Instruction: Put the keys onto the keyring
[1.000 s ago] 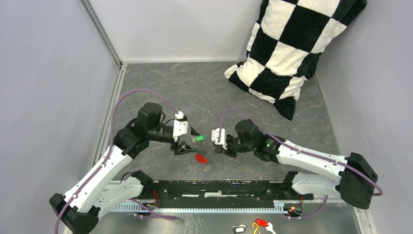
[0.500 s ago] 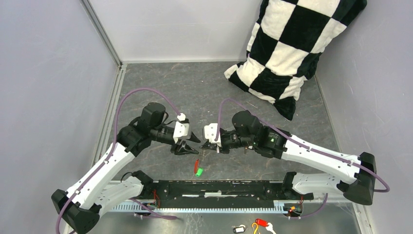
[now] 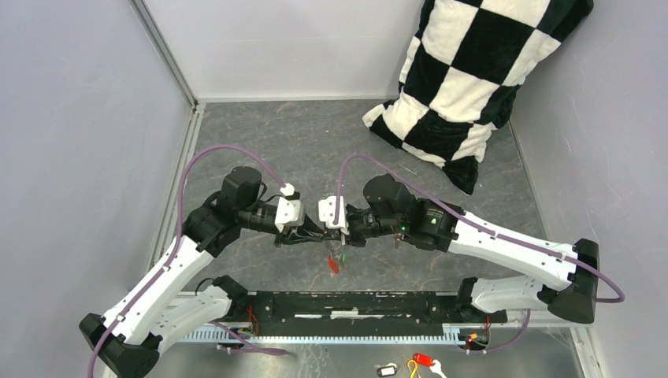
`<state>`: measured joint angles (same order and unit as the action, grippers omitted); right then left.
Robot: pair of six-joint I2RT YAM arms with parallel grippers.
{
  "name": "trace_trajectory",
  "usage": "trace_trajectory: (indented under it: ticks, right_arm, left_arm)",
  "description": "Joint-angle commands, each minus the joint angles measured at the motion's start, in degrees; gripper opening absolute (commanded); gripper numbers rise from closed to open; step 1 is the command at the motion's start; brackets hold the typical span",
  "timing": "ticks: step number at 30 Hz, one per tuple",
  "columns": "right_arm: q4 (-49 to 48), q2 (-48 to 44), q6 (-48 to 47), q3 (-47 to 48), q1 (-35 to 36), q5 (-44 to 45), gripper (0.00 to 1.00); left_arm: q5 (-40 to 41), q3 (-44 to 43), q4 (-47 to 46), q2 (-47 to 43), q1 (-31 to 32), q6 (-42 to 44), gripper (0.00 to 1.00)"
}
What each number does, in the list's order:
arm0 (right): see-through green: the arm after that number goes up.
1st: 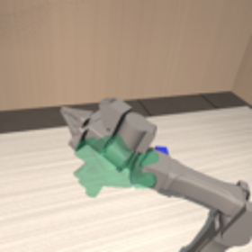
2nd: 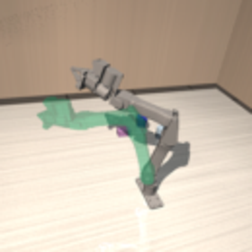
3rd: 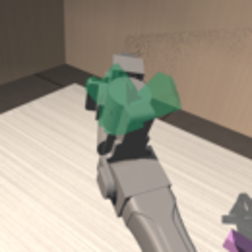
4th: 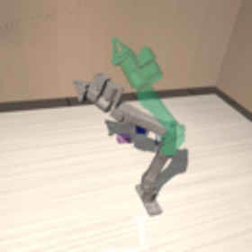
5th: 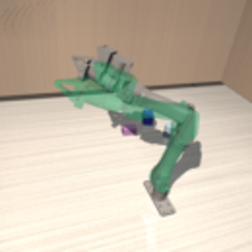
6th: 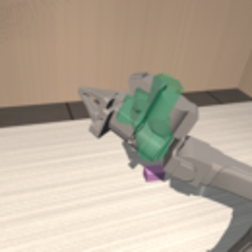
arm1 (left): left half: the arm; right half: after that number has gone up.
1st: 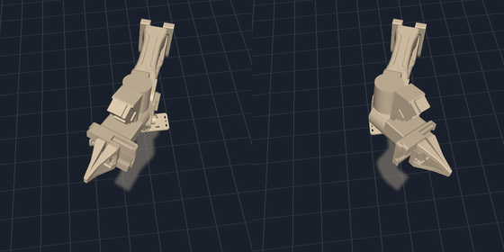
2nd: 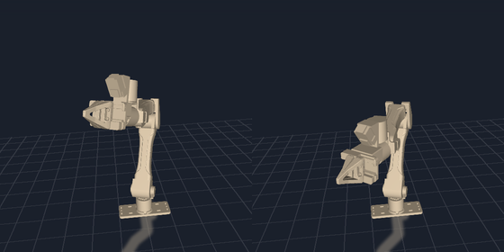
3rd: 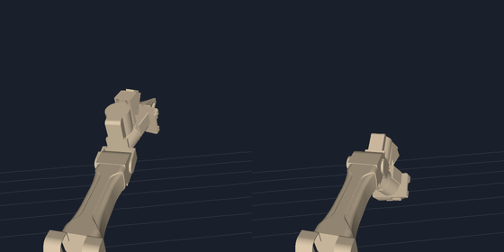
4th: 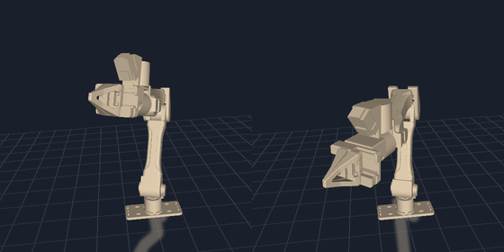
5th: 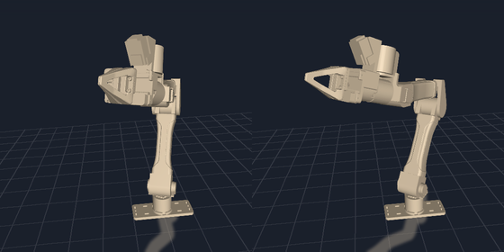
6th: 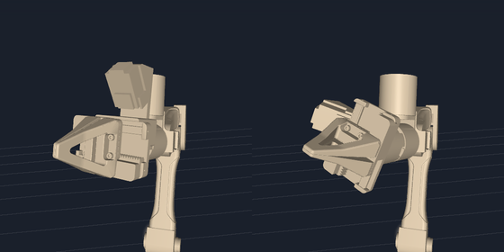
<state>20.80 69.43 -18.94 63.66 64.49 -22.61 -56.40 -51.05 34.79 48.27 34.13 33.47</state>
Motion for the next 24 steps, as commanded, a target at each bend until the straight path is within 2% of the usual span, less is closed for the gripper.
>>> trace_trajectory:
  ticks: [1, 15, 20, 24]
  right_arm:
    - [-1.5, -0.3, 1.3, 3.5, 0.8, 1.2, 0.00]
    - [-6.3, -3.0, 4.1, -0.2, 1.0, 1.9, 0.00]
    - [-8.9, -4.3, 5.2, -2.1, 1.0, 1.9, 0.00]
    - [-12.4, -5.2, 6.8, -4.3, 1.0, 0.9, 0.00]
  left_arm:
    - [0.0, -1.1, -1.0, -0.4, -0.2, -1.5, 0.27]
    - [-0.7, -0.5, -1.9, -2.9, -0.2, -2.6, 0.29]
    - [-0.6, 0.1, -1.9, -4.3, -0.2, -1.6, 0.38]
    - [-0.4, 0.8, -3.0, -5.3, -0.2, -1.7, 0.36]
